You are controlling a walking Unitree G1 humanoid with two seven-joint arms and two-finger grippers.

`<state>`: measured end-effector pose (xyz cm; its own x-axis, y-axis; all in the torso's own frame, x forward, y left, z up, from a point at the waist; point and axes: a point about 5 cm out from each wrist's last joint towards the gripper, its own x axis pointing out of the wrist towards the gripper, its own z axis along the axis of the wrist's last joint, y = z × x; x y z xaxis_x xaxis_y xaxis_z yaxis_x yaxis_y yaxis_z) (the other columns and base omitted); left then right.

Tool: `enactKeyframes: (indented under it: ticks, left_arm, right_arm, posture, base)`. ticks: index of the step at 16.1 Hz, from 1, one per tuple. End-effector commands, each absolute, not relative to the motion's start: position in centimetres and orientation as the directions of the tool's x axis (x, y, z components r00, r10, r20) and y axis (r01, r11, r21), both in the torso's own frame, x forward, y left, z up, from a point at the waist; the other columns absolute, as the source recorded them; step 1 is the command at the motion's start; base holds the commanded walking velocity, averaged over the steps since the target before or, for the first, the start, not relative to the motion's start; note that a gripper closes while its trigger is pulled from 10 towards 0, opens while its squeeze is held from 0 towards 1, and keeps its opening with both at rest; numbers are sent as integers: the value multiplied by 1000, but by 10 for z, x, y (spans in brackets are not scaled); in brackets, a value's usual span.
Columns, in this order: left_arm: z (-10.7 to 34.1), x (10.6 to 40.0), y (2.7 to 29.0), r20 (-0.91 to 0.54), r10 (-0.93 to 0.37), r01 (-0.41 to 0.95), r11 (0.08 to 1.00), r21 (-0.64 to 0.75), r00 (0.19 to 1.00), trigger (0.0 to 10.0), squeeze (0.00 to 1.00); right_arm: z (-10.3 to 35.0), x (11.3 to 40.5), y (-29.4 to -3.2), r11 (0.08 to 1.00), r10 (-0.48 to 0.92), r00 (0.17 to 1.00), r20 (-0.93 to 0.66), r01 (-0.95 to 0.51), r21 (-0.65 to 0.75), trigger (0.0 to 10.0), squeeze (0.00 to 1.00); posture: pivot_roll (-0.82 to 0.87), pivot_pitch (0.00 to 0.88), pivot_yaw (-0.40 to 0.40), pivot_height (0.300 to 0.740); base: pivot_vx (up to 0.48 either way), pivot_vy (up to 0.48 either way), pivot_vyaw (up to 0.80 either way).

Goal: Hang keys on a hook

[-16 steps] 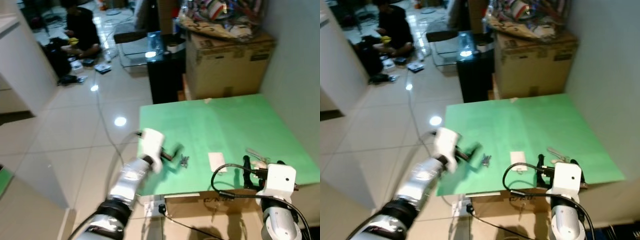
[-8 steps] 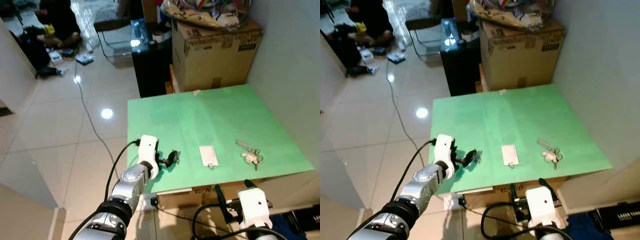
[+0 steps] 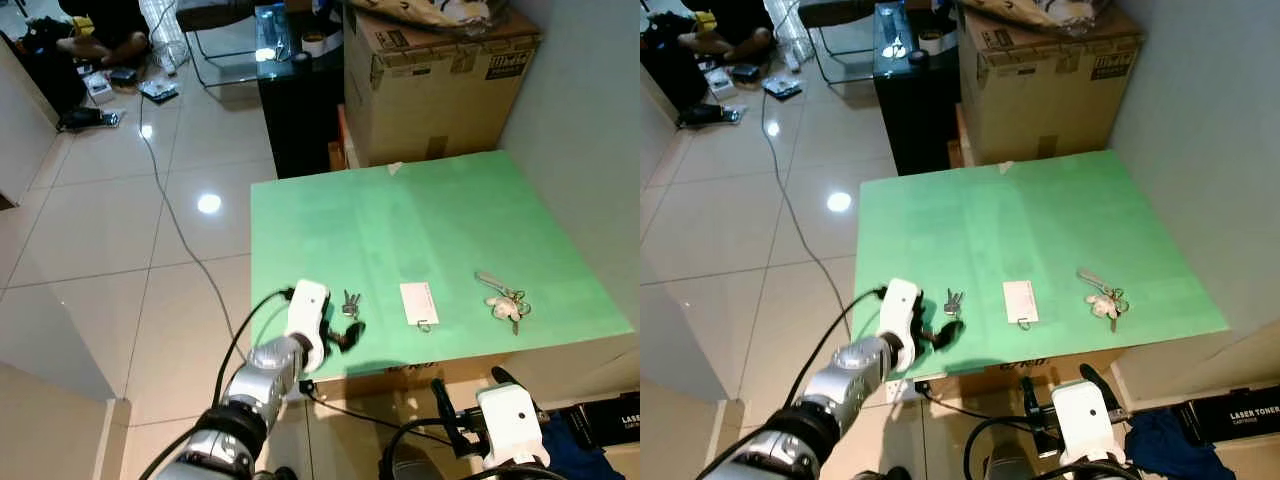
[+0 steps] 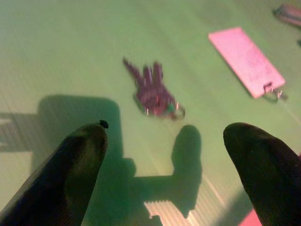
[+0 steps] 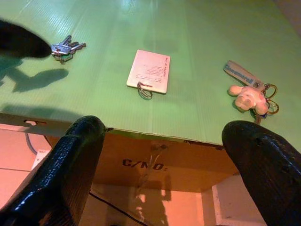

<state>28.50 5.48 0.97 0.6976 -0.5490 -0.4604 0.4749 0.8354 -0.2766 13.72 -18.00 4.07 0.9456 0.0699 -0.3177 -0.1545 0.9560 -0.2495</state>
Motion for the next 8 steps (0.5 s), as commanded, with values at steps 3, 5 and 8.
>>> enactKeyframes:
  ticks: [3, 5, 8]
  left_arm:
    - [9, 281, 49, -479, -564, 461, 826, -325, 672, 10000, 0]
    - [8, 276, 43, -493, -581, 444, 814, -375, 648, 10000, 0]
    - [23, 284, 48, -349, -572, 559, 816, -149, 742, 10000, 0]
  right_arm:
    - [40, 137, -179, 953, 76, 945, -318, -162, -255, 10000, 1000]
    - [38, 138, -181, 952, 77, 944, -321, -166, -258, 10000, 1000]
    - [34, 141, -183, 954, 67, 949, -307, -151, -259, 10000, 1000]
  posture:
    - [-337, 161, 119, 740]
    - [-338, 163, 115, 740]
    - [-330, 167, 101, 740]
  base:
    - [0, 0, 0]
    - [0, 0, 0]
    - [0, 0, 0]
